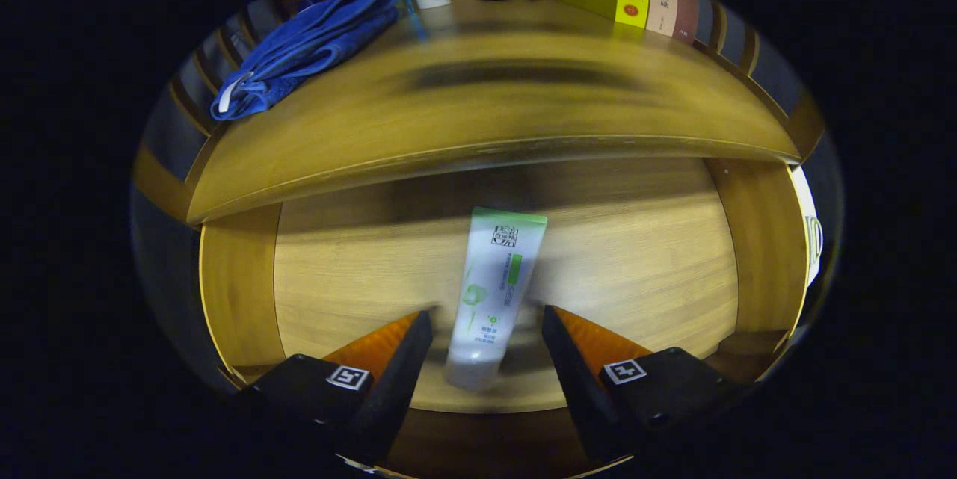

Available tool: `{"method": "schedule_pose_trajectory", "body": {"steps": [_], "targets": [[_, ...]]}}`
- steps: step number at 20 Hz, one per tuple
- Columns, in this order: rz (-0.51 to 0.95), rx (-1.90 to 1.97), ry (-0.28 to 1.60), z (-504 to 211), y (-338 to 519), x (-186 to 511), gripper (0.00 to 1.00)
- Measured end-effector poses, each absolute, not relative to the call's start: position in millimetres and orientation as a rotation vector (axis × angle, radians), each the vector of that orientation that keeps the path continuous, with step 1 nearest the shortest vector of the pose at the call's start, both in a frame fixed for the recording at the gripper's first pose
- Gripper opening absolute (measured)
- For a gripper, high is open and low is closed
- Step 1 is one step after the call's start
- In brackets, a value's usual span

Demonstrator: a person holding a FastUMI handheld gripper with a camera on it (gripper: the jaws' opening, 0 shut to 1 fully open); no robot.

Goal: Pull open the drawer, take out the items inside it, and place them on the countertop above the cabinet.

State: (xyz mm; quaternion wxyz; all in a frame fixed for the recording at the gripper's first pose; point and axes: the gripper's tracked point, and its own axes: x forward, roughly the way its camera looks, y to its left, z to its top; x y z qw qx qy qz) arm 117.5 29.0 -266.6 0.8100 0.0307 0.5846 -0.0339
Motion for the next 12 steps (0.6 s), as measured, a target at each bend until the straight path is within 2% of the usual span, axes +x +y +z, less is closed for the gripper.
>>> {"method": "schedule_pose_trajectory", "body": {"steps": [4,9,10,12], "targets": [[-0.079,0.059,1.276,-274,36,123,0.88],[-0.055,0.01,1.266,-263,49,140,0.67],[-0.052,0.013,1.255,-258,52,146,0.61],[-0.042,0.014,1.219,-245,60,158,0.57]]}}
